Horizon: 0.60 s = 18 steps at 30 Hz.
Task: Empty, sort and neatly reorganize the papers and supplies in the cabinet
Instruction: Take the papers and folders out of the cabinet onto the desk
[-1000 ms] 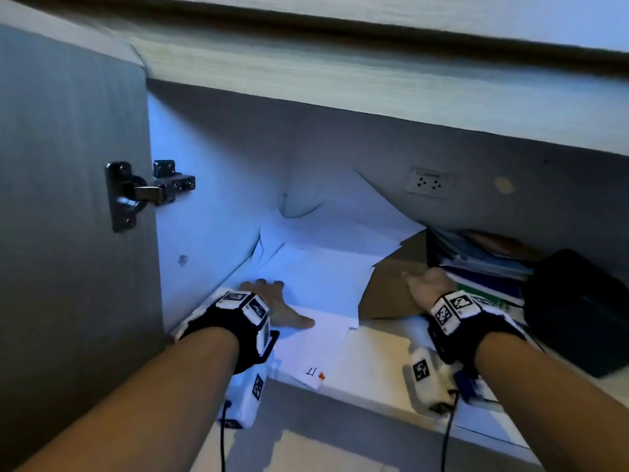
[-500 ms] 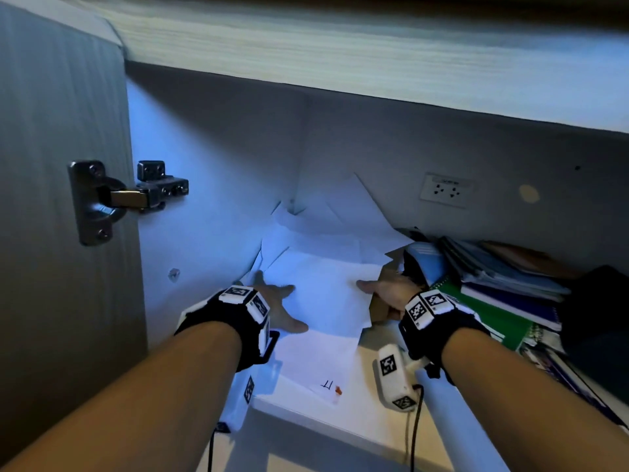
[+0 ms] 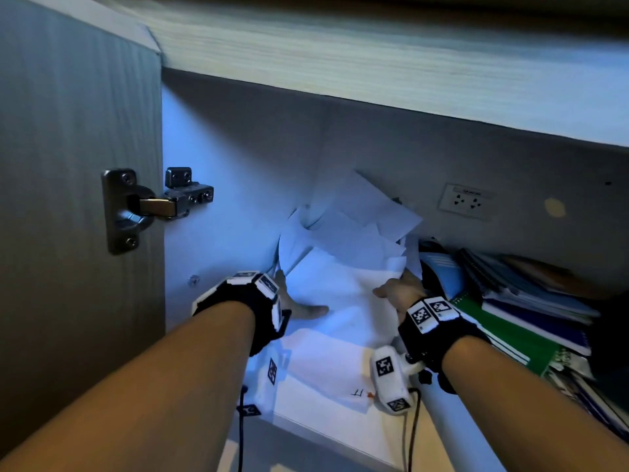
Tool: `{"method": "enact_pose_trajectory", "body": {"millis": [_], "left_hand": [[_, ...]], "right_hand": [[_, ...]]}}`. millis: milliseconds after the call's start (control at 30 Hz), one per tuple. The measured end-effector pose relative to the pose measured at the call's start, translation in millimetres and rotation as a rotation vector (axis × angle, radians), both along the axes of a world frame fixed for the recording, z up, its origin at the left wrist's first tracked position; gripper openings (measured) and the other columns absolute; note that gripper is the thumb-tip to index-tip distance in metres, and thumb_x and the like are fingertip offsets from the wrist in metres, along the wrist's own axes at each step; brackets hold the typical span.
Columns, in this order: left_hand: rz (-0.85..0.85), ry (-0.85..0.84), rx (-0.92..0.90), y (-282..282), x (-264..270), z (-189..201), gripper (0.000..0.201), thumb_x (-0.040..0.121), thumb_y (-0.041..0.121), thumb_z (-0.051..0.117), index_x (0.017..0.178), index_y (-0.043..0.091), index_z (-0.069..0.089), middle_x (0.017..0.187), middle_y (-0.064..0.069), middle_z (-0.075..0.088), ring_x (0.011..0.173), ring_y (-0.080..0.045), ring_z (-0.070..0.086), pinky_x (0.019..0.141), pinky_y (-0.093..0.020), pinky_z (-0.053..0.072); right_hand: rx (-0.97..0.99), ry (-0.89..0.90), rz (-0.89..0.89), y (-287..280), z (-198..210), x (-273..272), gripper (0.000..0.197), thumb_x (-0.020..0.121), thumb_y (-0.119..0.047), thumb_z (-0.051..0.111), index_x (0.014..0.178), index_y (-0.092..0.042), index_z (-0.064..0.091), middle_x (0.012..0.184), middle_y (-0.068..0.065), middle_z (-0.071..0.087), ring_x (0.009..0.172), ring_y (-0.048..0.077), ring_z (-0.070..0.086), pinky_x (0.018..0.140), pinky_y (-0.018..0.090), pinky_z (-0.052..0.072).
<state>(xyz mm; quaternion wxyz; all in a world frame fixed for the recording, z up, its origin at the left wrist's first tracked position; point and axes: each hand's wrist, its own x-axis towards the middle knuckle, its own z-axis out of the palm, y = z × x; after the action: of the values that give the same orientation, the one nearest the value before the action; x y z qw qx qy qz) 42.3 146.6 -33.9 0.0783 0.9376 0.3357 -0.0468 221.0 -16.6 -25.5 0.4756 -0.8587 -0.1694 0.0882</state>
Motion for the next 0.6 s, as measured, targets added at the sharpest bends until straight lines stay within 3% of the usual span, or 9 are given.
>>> {"method": "enact_pose_trajectory", "body": {"millis": [67,133,167,233,267,333,433,533,600], "left_hand": [[0.023,-0.027,-0.013,1.1,-0.4,4.4,0.131,0.052,0.102,0.035,0.155,0.024,0.016,0.161,-0.005,0.023,0.143,-0.028,0.032,0.113,-0.042,0.029],[0.073,-0.047,-0.110,2.0,1.3,5.4,0.147,0.035,0.108,0.023,0.154,0.022,0.022,0.159,-0.006,0.025,0.141,-0.029,0.032,0.109,-0.043,0.028],[0.086,-0.091,-0.165,3.0,-1.2,7.1,0.143,0.035,0.109,0.024,0.148,0.022,0.032,0.153,-0.008,0.035,0.136,-0.030,0.038,0.104,-0.043,0.031],[0.153,-0.183,-0.266,13.7,1.2,4.4,0.113,0.046,0.104,0.037,0.126,0.026,0.053,0.125,-0.009,0.054,0.117,-0.032,0.051,0.087,-0.041,0.039],[0.174,-0.220,-0.329,15.0,-2.5,7.6,0.105,0.053,0.099,0.045,0.126,0.025,0.057,0.125,-0.007,0.056,0.117,-0.031,0.054,0.085,-0.039,0.042],[0.187,-0.342,-0.467,10.3,-6.3,10.8,0.105,0.056,0.096,0.050,0.137,0.030,0.050,0.140,0.001,0.048,0.130,-0.027,0.048,0.099,-0.037,0.041],[0.180,-0.470,-0.543,-10.6,-8.6,27.9,0.131,0.041,0.106,0.034,0.150,0.033,0.033,0.156,-0.004,0.034,0.134,-0.028,0.042,0.111,-0.045,0.033],[0.165,-0.429,-0.690,-28.5,-14.9,38.3,0.109,0.070,0.092,0.039,0.150,0.017,0.033,0.147,-0.013,0.044,0.130,-0.029,0.047,0.109,-0.044,0.037],[0.151,-0.404,-0.802,-41.8,-18.4,40.5,0.120,0.052,0.095,0.055,0.135,0.009,0.050,0.128,-0.013,0.057,0.115,-0.028,0.058,0.101,-0.045,0.047]], "right_hand": [[0.017,0.007,-0.006,-18.0,3.1,2.0,0.039,0.084,-0.005,0.067,0.121,-0.001,0.055,0.119,0.015,0.060,0.108,0.033,0.058,0.091,0.043,0.050],[0.105,0.047,-0.025,-39.7,3.5,2.5,0.025,0.083,-0.003,0.068,0.106,-0.004,0.060,0.107,0.012,0.064,0.094,0.028,0.061,0.080,0.041,0.053],[0.151,0.087,-0.029,-51.4,1.5,3.8,0.025,0.080,-0.001,0.069,0.104,-0.005,0.062,0.106,0.012,0.067,0.091,0.028,0.063,0.081,0.043,0.054],[0.265,0.173,-0.021,-77.2,1.8,2.5,0.036,0.074,0.001,0.070,0.108,-0.009,0.065,0.106,0.015,0.070,0.092,0.034,0.067,0.086,0.056,0.053],[0.302,0.199,-0.010,-89.5,4.2,-1.3,0.038,0.075,0.002,0.069,0.110,-0.010,0.066,0.105,0.015,0.071,0.092,0.037,0.068,0.085,0.059,0.052],[0.320,0.222,0.016,-112.4,10.9,-13.5,0.033,0.080,0.006,0.066,0.109,-0.010,0.067,0.101,0.014,0.073,0.093,0.036,0.068,0.085,0.056,0.053],[0.366,0.274,0.084,-145.7,17.7,-29.7,0.030,0.083,0.008,0.062,0.108,-0.008,0.068,0.103,0.016,0.072,0.096,0.038,0.067,0.090,0.055,0.051],[0.386,0.311,0.179,-169.8,19.9,-46.7,0.042,0.074,-0.001,0.071,0.115,-0.007,0.066,0.114,0.021,0.068,0.104,0.043,0.064,0.097,0.064,0.042],[0.419,0.367,0.192,-183.8,22.2,-59.1,0.050,0.069,-0.004,0.076,0.118,-0.004,0.065,0.118,0.026,0.064,0.107,0.047,0.061,0.098,0.067,0.040]]}}
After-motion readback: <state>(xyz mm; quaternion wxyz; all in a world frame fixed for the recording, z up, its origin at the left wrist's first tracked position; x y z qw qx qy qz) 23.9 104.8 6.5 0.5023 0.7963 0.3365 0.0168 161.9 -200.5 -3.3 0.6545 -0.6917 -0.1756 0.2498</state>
